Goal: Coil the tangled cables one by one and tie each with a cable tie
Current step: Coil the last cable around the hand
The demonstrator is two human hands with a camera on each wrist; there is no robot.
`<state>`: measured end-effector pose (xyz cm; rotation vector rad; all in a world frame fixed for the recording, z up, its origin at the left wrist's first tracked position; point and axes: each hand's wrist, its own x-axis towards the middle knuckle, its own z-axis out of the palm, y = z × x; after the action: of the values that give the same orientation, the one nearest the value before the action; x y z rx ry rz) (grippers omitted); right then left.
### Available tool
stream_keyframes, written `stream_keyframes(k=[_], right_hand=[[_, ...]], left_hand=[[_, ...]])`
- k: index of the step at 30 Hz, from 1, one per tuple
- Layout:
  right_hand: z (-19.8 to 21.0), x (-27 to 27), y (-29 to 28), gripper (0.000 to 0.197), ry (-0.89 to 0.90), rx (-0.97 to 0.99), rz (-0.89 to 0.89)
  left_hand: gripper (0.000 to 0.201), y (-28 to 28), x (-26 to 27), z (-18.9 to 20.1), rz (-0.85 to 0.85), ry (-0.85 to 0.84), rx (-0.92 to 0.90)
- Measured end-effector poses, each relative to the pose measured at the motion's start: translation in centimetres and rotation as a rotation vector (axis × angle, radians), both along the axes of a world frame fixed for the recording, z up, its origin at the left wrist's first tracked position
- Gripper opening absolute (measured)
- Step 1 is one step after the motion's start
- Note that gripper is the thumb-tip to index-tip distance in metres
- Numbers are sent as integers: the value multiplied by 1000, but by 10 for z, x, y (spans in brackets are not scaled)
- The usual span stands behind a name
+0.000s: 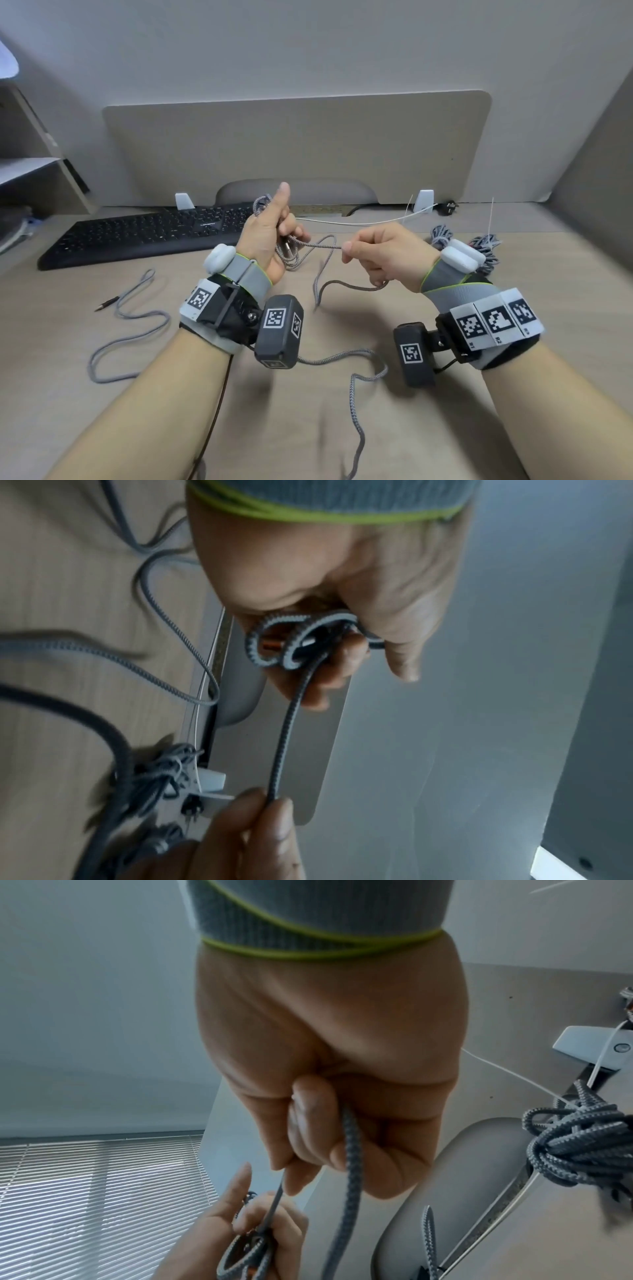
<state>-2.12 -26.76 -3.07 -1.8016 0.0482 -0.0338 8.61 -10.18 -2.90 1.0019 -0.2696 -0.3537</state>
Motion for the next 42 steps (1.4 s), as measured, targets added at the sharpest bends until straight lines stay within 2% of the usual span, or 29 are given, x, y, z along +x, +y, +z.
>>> stream_keyframes(k=[3, 12, 17, 24, 29, 32, 35, 38, 42], right_hand=[[2, -4, 3, 25, 0, -16, 34], [-2, -7, -2, 26, -5, -113, 41], [-2, -6, -9, 25, -32, -179, 62], [-1, -6, -6, 28, -8, -36, 83], [1, -7, -9, 28, 13, -26, 43], [-1, -6, -11, 28, 12, 5, 8], [-2, -4, -12, 29, -2, 11, -44], [0, -4, -12, 28, -4, 16, -49], [3, -6, -9, 29, -9, 27, -40]], left_hand=[[45, 3, -6, 4, -25, 44, -18], [47, 6, -12, 7, 2, -152, 107], [42, 11, -5, 8, 16, -129, 93], [33, 17, 1, 10, 38, -136, 197], [23, 23, 3, 12, 8, -199, 253], [14, 21, -8, 11, -41, -302, 449], [13, 10, -26, 4, -190, -392, 651], [10, 0, -39, -3, -354, -385, 710], [16, -4, -41, -10, -322, -424, 689]])
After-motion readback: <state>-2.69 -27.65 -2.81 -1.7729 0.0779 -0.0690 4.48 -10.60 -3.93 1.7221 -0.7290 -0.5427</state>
